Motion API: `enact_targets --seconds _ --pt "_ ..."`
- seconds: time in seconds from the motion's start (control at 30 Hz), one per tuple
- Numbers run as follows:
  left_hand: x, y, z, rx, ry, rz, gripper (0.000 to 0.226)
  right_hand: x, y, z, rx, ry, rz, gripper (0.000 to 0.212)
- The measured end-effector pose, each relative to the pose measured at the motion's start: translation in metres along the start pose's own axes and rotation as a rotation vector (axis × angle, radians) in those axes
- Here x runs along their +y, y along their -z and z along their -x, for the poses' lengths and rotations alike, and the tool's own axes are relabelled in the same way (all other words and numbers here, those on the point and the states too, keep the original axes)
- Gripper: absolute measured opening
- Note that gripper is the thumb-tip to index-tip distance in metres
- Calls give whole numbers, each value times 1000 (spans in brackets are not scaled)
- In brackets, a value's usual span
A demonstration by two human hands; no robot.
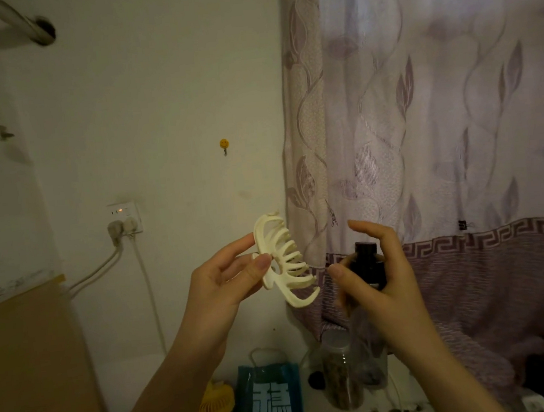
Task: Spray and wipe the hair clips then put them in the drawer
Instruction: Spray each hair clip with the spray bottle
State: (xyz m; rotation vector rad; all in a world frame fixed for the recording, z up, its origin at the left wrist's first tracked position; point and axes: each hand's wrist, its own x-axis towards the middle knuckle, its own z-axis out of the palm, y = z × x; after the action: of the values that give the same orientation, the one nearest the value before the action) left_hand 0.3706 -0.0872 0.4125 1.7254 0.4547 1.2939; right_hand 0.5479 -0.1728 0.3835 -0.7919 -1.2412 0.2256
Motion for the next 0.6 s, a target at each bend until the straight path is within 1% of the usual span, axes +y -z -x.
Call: enact_targets --seconds 0.17,0.23,0.3,0.43,0.53,0.6 --pt "-4 -4 3 48 -28 27 47 5 -9 5 25 -95 -43 71" --pt "-5 -5 5 70 -39 36 47 6 -13 7 25 -145 -87 76" --pt "-7 -6 7 93 -47 39 48 6 -16 8 20 -178 -110 73" --pt "-12 -9 10 126 -47 51 51 10 -21 8 -2 -219 -133 60" --pt "-16 -9 13 125 -24 40 61 13 -21 8 2 -239 -164 51" --pt "-17 -8 15 113 -8 8 64 14 -20 7 16 -241 -181 49"
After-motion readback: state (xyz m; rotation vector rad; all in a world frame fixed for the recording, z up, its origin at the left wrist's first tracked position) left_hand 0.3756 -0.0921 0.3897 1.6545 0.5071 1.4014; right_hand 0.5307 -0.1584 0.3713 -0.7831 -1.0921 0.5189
